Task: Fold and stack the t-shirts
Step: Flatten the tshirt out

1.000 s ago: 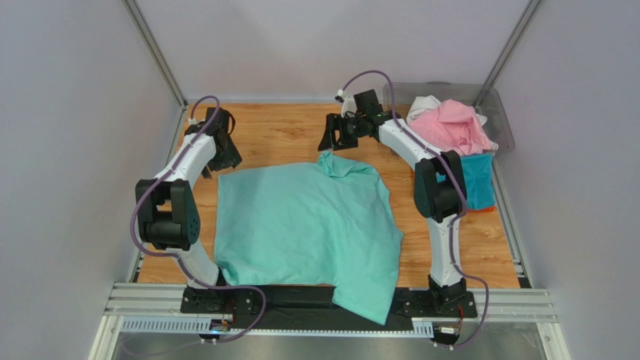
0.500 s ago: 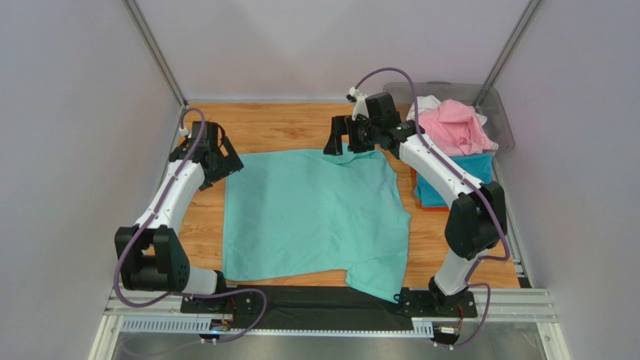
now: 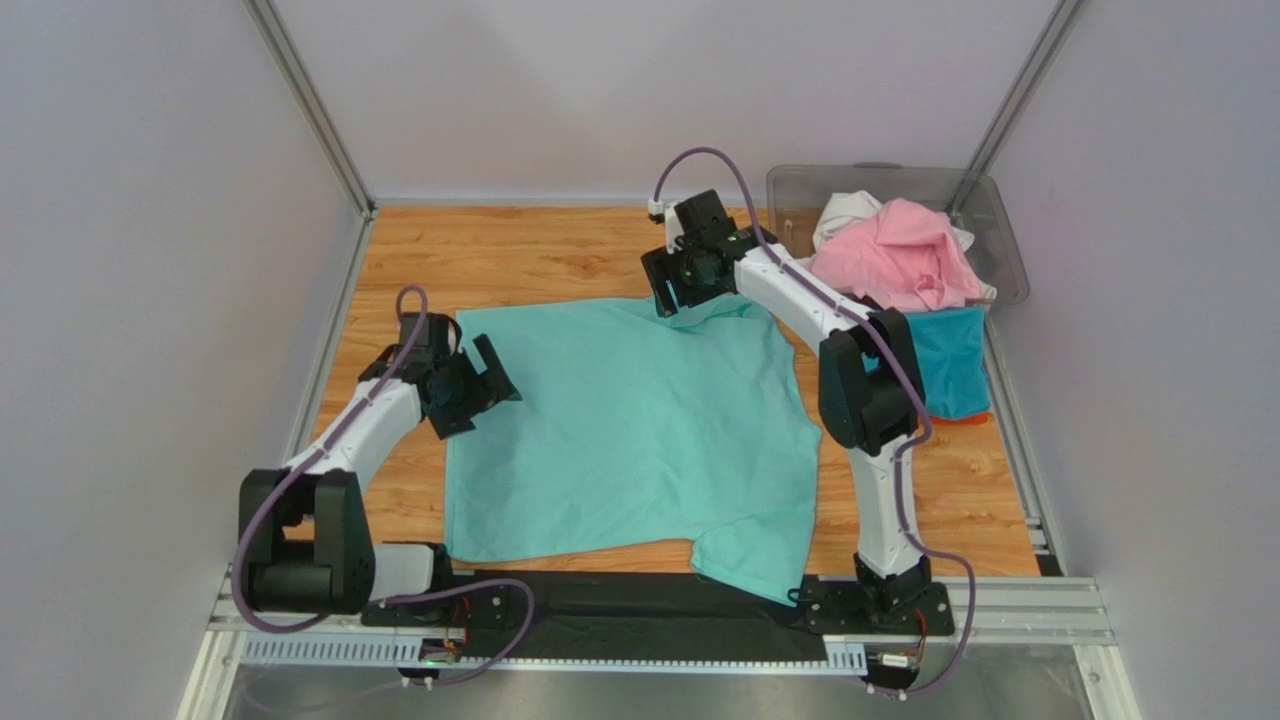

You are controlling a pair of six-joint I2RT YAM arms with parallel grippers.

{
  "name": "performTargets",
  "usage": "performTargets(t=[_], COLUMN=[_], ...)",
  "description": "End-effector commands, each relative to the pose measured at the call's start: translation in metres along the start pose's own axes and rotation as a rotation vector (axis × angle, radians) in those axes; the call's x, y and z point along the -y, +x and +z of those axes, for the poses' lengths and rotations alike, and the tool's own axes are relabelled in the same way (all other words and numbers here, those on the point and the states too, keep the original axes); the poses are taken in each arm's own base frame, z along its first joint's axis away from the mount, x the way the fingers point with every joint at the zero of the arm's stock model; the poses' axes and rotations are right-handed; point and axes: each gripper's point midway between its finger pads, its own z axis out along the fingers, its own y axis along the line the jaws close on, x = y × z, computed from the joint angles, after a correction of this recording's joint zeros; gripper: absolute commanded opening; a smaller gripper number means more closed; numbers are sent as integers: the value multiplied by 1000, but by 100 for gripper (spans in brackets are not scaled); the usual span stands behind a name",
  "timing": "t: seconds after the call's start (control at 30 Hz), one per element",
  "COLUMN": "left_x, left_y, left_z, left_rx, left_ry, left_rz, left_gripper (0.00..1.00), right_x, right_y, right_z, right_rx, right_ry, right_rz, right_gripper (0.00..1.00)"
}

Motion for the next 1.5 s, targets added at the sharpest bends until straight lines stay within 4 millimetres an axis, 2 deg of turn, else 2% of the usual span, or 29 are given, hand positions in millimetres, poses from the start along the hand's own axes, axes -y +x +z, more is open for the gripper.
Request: performTargets(t=[0.0, 0.13, 0.23, 0.3, 0.43, 0.53, 0.57, 0.7, 0.77, 0.8, 0.97, 1.03, 1.07, 1.1, 1.17, 1.2, 1.23, 1.27, 1.3, 1.37, 1.43, 1.47], left_x=[0, -18, -27, -32, -41, -45, -46, -61, -61, -66, -68, -70, -69, -69, -68, -68, -68, -67, -67, -67, -67, -64], left_y=[2, 18, 27, 29, 34, 35, 34, 35, 35, 35, 34, 35, 35, 35, 33, 33, 32, 32, 32, 33, 34, 33], left_z=[18, 37, 44, 45, 45, 42, 40, 33, 32, 31, 29, 28, 28, 28, 29, 29, 29, 29, 29, 29, 29, 30], left_rx=[-29, -103, -144, -154, -168, -164, -158, -143, -147, -142, -142, -145, -147, -149, -147, -148, -146, -147, -147, -148, -150, -146], left_ry=[12, -65, -103, -130, -167, -188, -198, -280, -283, -308, -320, -328, -325, -325, -320, -319, -317, -316, -316, -314, -308, -294], left_rz=[-6, -27, -43, -47, -43, -40, -44, -44, -45, -38, -22, -14, -13, -10, -9, -8, -3, -3, -3, -2, -3, -3], left_gripper=[100, 100, 100, 100, 96, 98, 99, 99, 99, 99, 99, 99, 99, 99, 99, 99, 100, 100, 100, 100, 100, 100], right_x=[18, 23, 26, 29, 33, 47, 54, 64, 66, 66, 84, 97, 102, 109, 120, 129, 132, 138, 146, 154, 156, 155], right_y=[-9, -3, 5, 11, 11, 9, 5, -10, -18, -24, -47, -59, -58, -71, -77, -91, -95, -98, -111, -117, -133, -138], right_z=[9, 26, 39, 48, 57, 60, 59, 52, 48, 43, 34, 34, 40, 38, 46, 43, 46, 50, 48, 52, 47, 44], right_rx=[-17, -50, -77, -95, -102, -98, -87, -45, -20, -3, 65, 98, 95, 136, 163, 210, 227, 241, 291, 309, 346, 359], right_ry=[75, 79, 82, 93, 106, 179, 215, 266, 273, 273, 321, 340, 345, 355, 366, 377, 378, 389, 409, 435, 447, 448], right_rz=[-90, -107, -116, -118, -128, -124, -120, -120, -115, -115, -97, -83, -76, -67, -58, -56, -63, -68, -84, -116, -163, -167], right_gripper=[69, 62, 57, 56, 48, 34, 26, 15, 10, 9, 8, 6, 6, 6, 6, 6, 7, 8, 12, 13, 22, 30])
